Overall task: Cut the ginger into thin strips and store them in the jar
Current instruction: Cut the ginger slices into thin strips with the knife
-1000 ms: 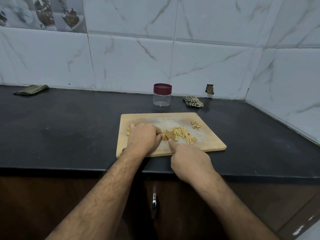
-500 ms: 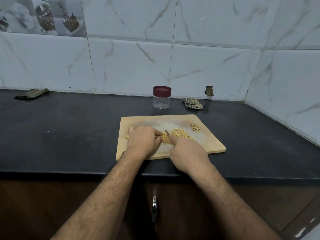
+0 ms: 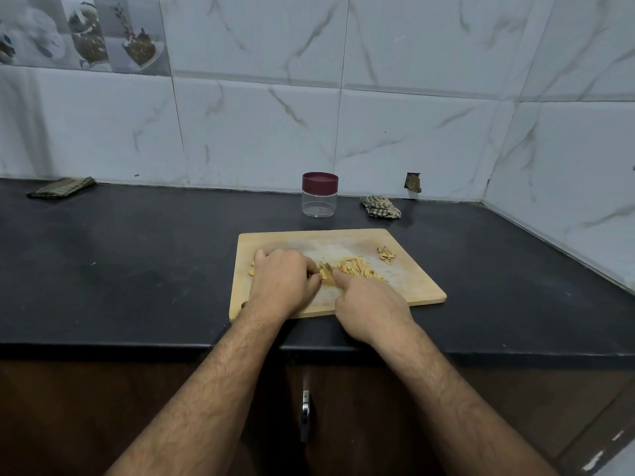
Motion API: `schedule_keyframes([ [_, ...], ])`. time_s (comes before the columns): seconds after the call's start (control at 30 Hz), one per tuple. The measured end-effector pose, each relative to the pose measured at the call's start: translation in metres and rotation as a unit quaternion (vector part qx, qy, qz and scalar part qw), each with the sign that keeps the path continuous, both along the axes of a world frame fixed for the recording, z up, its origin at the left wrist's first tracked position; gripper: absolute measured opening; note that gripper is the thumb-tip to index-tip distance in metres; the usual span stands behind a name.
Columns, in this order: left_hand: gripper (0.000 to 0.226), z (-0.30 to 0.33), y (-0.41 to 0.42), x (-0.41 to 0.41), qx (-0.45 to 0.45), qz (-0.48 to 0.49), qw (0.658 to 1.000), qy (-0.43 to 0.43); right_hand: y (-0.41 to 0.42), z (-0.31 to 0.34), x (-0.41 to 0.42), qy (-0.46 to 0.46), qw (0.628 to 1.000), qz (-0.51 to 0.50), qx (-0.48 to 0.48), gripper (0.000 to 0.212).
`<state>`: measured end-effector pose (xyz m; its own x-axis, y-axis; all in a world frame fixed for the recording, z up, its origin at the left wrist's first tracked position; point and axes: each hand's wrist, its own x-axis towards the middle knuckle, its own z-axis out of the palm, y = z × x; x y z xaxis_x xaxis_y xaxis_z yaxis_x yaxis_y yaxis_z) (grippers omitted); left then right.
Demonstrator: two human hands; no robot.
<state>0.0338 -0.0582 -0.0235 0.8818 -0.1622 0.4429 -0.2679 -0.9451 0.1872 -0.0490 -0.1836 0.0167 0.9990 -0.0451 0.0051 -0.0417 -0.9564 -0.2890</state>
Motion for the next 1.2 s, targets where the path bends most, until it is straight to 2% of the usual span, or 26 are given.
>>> schedule_keyframes([
  [0.33,0.023,0.000,0.000,-0.001,-0.003,0.001,1.000,0.005,0.003,0.006,0.004,0.008,1.000,0.024,-0.004,0.061],
  [0.53,0.023,0.000,0.000,0.000,0.001,0.005,1.000,0.001,-0.008,0.007,0.006,0.011,1.000,-0.010,-0.015,0.062],
  [1.2,0.021,0.000,-0.001,0.002,-0.024,-0.002,0.999,0.021,0.005,-0.002,0.003,-0.008,1.000,0.014,0.006,0.058],
])
